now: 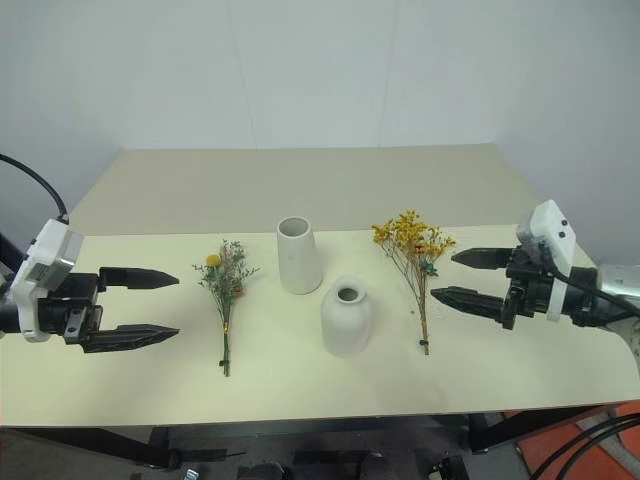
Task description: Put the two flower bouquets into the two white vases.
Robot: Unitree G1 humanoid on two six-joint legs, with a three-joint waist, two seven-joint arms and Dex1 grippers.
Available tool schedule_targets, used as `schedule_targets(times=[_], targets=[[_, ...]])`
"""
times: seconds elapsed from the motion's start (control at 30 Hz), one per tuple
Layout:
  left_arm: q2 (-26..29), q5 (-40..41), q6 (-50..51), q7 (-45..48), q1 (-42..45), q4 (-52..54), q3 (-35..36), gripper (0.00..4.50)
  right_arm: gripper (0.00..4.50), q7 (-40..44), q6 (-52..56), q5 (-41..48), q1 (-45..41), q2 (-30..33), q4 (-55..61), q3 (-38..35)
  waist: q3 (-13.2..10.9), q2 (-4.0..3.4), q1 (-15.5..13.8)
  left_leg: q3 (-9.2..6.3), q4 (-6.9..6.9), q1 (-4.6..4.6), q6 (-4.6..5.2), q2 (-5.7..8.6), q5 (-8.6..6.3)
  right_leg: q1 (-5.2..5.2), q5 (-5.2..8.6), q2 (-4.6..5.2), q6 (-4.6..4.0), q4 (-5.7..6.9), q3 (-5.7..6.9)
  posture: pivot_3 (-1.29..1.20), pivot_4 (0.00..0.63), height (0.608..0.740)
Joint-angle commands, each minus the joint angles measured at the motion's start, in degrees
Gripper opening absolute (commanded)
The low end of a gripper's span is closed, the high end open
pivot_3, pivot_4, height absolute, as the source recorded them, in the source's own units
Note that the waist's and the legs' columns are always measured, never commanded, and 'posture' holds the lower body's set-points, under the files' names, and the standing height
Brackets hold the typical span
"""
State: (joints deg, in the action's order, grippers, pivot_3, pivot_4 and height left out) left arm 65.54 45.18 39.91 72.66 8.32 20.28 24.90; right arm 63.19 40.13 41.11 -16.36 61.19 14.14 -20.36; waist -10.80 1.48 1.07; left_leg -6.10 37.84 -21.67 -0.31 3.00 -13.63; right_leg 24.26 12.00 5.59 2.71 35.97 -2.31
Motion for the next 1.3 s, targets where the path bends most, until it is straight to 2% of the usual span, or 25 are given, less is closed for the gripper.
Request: schedule_targets(times=[0.03, 0.23, 0.47, 0.67, 0.77, 0.83, 0.93, 1.1, 1.3], targets=[[-0.1, -0.1, -1.1, -0.1, -0.1, 0.7, 1.0, 4.5, 4.48, 0.3, -1.3, -0.2, -1.1, 0.8, 0.4, -1.3, 0.0, 0.0, 0.0, 0.0, 0.0, 0.0, 0.0, 0.0, 0.0, 0.0, 0.0, 0.0, 0.0, 0.0, 0.0, 0.0, 0.15, 0.74], [-0.3, -0.8, 0.1, -2.3, -0.8, 1.6, 0.9, 4.5, 4.48, 0.8, -1.5, -0.7, -2.9, 0.6, -0.5, -0.1, 0.0, 0.0, 0.0, 0.0, 0.0, 0.0, 0.0, 0.0, 0.0, 0.0, -0.01, 0.0, -0.02, 0.0, 0.0, 0.0, 0.15, 0.74], [0.9, 0.5, 8.2, -10.8, 0.6, 5.2, -0.8, 4.5, 4.48, 2.5, -3.3, -2.2, -10.4, -0.3, -3.6, 4.6, 0.0, -0.01, 0.2, 0.0, 0.0, 0.02, 0.0, 0.0, 0.0, 0.0, 0.0, 0.0, 0.0, 0.0, -0.01, 0.0, 0.15, 0.74], [3.5, 1.6, 28.9, -25.7, 13.6, 7.8, -12.2, 4.5, 4.48, 4.1, -5.7, -4.8, -19.7, -3.8, -7.1, 11.1, 0.0, 0.0, 0.3, 0.0, 0.0, 0.02, 0.0, 0.01, 0.0, 0.0, 0.08, -0.02, 0.17, 0.02, 0.0, 0.0, 0.15, 0.74], [1.7, 2.4, 39.3, -30.1, 20.4, 5.3, -16.6, 4.5, 4.48, 4.2, -6.1, -5.0, -22.8, -6.1, -8.1, 12.7, 0.0, 0.01, 0.3, -0.01, 0.0, -0.01, -0.01, 0.05, -0.01, 0.02, 0.07, -0.02, 0.15, 0.04, -0.01, 0.0, 0.15, 0.74], [-2.8, 2.8, 48.5, -34.6, 27.3, 0.4, -19.4, 4.5, 4.48, 4.3, -6.7, -5.7, -24.5, -8.0, -8.7, 14.1, 0.0, 0.01, 0.3, -0.01, 0.0, 0.0, -0.03, 0.06, -0.01, 0.02, 0.05, -0.02, 0.12, 0.08, -0.01, 0.0, 0.15, 0.74], [-6.6, 8.1, 52.6, -44.1, 35.3, -10.1, -25.2, 4.5, 4.48, 4.5, -7.3, -6.3, -26.0, -9.9, -9.2, 15.1, 0.0, 0.02, 0.2, -0.02, 0.02, 0.03, -0.03, 0.04, -0.01, 0.02, 0.05, -0.06, 0.14, 0.12, 0.01, 0.0, 0.15, 0.74], [-10.6, 16.9, 52.6, -63.0, 40.9, -20.7, -31.7, 4.5, 4.48, 3.4, -6.8, -5.8, -27.0, -12.1, -8.7, 14.9, 0.0, 0.03, 0.3, -0.04, 0.01, 0.01, -0.2, 0.06, -0.11, 0.12, -0.18, -0.02, -0.24, 0.15, -0.06, 0.0, 0.15, 0.74], [-12.8, 30.7, 52.6, -78.7, 45.6, -27.1, -38.1, 4.5, 4.48, 3.1, -6.8, -5.4, -25.9, -12.6, -7.6, 14.3, 0.0, 0.04, 0.0, -0.06, 0.07, -0.5, -0.36, 0.11, -0.18, 0.75, -0.22, 0.02, -0.3, 0.29, -0.17, 0.0, 0.15, 0.74]])
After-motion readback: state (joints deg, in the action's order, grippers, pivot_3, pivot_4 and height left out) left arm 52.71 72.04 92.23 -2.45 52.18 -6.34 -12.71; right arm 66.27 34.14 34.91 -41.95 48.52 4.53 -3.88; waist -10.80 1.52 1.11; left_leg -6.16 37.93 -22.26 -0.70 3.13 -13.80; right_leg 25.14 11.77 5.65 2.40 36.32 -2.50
